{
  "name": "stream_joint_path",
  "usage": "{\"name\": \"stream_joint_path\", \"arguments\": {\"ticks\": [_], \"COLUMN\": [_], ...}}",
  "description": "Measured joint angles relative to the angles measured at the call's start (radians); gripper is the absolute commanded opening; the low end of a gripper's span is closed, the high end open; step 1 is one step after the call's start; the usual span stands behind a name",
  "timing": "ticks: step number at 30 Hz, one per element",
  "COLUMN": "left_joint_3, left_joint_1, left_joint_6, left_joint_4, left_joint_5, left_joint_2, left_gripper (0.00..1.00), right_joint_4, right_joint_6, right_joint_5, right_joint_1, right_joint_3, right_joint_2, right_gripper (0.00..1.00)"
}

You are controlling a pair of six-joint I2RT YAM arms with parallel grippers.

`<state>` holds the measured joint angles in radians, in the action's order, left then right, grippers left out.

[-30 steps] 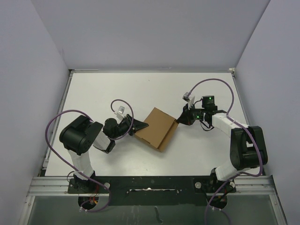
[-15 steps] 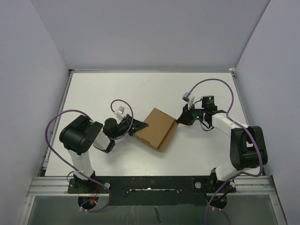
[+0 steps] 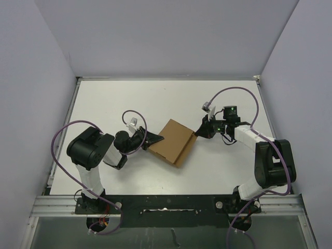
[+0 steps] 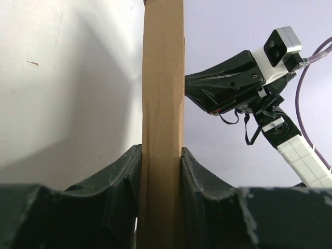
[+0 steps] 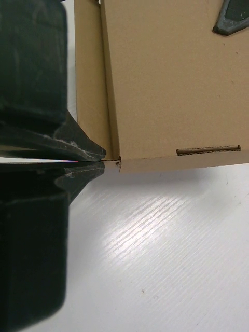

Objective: Fold the paper box

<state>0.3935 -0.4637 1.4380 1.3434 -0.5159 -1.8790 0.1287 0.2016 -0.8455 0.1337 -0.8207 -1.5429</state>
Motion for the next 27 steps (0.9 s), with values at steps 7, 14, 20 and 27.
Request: {"name": "stream_joint_path", "arguments": {"ticks": [7,14,20,27], "left_joint_3": [0.000,0.000,0.000,0.000], "left_joint_1": [0.002,0.003,0.003,0.003], "left_joint_6": [0.014,0.020,0.022,0.026], "left_joint_4": [0.024,0.044,0.046,0.054], "left_joint_5": [0.001,0.002,0.004,0.002], "left_joint_2": [-0.013,-0.021,-0.021,-0.027], "left_gripper": [0.04,0.04,0.04,0.04], "right_joint_4": [-0.019,-0.034,-0.045,-0.058], "right_joint_6": [-0.031,-0.053,-0.060,-0.069], "right_joint_5": [-0.001,-0.008,-0.008,-0.008], "right_joint_1": [-0.003,-0.009,-0.010,-0.013], "right_joint_3": [0.000,0.003,0.003,0.019], "right_joint_2": [0.000,0.000,0.000,0.016], "right_gripper": [0.00,0.00,0.00,0.00]}}
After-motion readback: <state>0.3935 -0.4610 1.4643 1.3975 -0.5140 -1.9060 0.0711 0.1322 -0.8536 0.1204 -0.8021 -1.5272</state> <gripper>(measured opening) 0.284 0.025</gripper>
